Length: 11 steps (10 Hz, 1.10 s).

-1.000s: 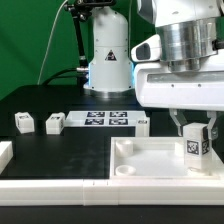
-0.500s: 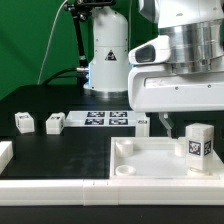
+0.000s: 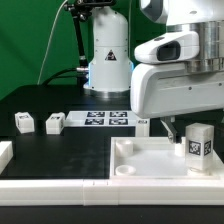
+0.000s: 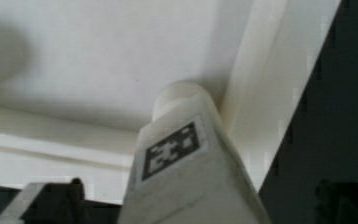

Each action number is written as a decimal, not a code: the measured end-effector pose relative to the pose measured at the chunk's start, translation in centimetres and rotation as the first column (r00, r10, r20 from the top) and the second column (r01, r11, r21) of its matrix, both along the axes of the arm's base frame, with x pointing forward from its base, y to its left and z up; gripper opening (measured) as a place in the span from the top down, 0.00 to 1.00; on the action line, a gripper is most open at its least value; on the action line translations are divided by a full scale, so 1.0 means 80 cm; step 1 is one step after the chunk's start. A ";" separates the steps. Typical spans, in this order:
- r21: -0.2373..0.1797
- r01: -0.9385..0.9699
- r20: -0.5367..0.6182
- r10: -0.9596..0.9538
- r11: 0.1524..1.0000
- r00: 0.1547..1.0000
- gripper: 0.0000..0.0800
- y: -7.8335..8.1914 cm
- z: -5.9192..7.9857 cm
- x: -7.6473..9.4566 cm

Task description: Assemble one leg

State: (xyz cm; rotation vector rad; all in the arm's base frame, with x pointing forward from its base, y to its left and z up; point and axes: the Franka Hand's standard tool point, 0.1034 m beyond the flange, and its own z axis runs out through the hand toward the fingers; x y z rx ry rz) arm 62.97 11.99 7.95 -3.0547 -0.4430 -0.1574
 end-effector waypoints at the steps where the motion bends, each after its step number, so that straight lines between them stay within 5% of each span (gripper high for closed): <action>1: -0.008 -0.090 0.008 0.090 0.996 0.996 0.19 -0.004 0.000 0.001; 3: -0.012 -0.136 0.018 0.136 0.991 0.990 0.19 -0.010 -0.002 0.001; 5: -0.012 -0.136 0.017 0.136 0.991 0.990 0.49 -0.010 -0.002 0.001; 6: -0.012 -0.137 0.017 0.137 0.991 0.990 0.49 -0.009 -0.002 0.001; 7: -0.011 -0.128 0.016 0.128 0.992 0.992 0.64 -0.009 -0.002 0.001; 10: 0.005 -0.053 0.010 0.052 0.999 0.999 0.64 -0.010 -0.003 0.000; 11: 0.048 0.132 -0.012 -0.131 0.990 0.991 0.64 -0.012 -0.004 0.001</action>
Offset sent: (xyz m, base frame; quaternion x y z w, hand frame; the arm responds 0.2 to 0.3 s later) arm 0.0000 0.0000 0.0000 0.0000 0.0000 0.0000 1.0000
